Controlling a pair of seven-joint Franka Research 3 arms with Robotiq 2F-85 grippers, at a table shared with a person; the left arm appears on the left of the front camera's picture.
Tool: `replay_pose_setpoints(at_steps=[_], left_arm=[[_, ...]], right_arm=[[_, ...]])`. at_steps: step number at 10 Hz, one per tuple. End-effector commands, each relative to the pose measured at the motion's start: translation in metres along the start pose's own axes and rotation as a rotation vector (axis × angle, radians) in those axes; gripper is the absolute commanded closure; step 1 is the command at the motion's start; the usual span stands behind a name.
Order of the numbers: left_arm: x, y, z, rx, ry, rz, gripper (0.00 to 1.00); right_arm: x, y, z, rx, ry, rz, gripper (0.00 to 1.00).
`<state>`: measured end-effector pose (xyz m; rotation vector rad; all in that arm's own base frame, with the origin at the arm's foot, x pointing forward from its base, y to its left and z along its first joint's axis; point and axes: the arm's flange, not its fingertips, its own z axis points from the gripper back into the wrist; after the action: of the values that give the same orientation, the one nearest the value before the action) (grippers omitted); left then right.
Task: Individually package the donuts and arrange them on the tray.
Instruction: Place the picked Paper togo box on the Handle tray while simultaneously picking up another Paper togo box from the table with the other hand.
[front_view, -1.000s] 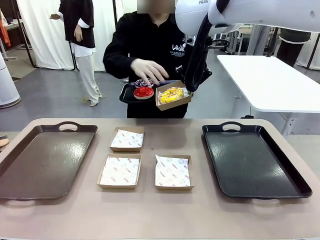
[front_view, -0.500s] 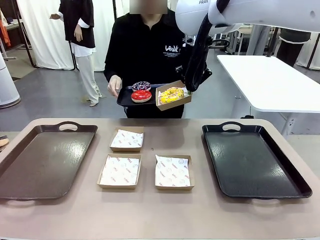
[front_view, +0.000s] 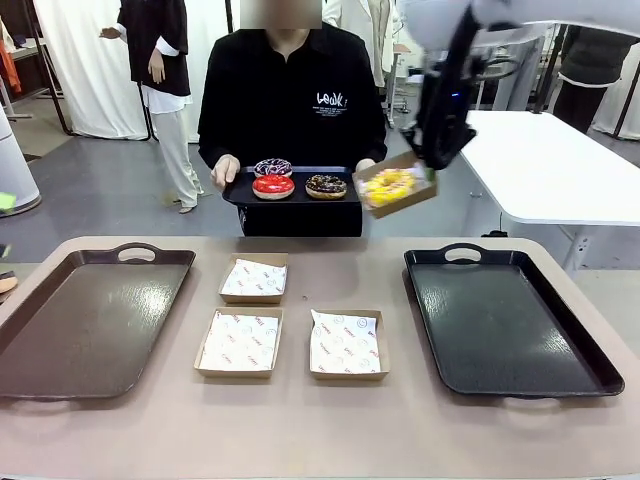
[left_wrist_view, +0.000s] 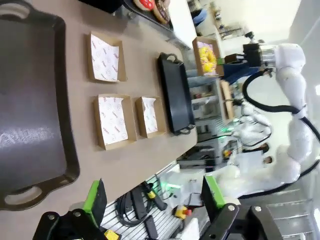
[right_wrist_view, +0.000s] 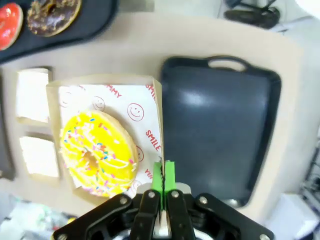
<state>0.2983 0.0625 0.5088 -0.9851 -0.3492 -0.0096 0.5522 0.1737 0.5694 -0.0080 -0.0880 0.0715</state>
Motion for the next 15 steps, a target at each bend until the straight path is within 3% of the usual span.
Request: replay_pose_setpoints(at_steps=[1,4,7,9,11,15], left_arm=[[0.026,-0.044,-0.037,0.121,0.034,0.002,0.00],[0.053,-0.108,-0.112,0.350,0.012,-0.065,0.00],[0.082,-0.134,-0.183,0.563,0.015,-0.091,0.00],[0.095,-0.128,-0.227,0.679,0.046,-0.104,0.00],[0.107,-0.109,-0.259,0.776,0.070,-0.119,0.00],[0.113,-0.062,-0.313,0.881,0.165,-0.231,0.00]], right_arm=[[-0.026,-0.050,-0.015,0.024,0.012,-0.023,0.99],[-0.046,-0.106,-0.052,0.041,0.023,-0.021,0.99],[-0.059,-0.120,-0.094,0.055,0.064,-0.009,0.99],[-0.059,-0.122,-0.112,0.082,0.077,-0.048,0.99],[-0.055,-0.118,-0.100,0.028,0.089,-0.034,0.99],[-0.055,-0.118,-0.100,0.028,0.089,-0.034,0.99]])
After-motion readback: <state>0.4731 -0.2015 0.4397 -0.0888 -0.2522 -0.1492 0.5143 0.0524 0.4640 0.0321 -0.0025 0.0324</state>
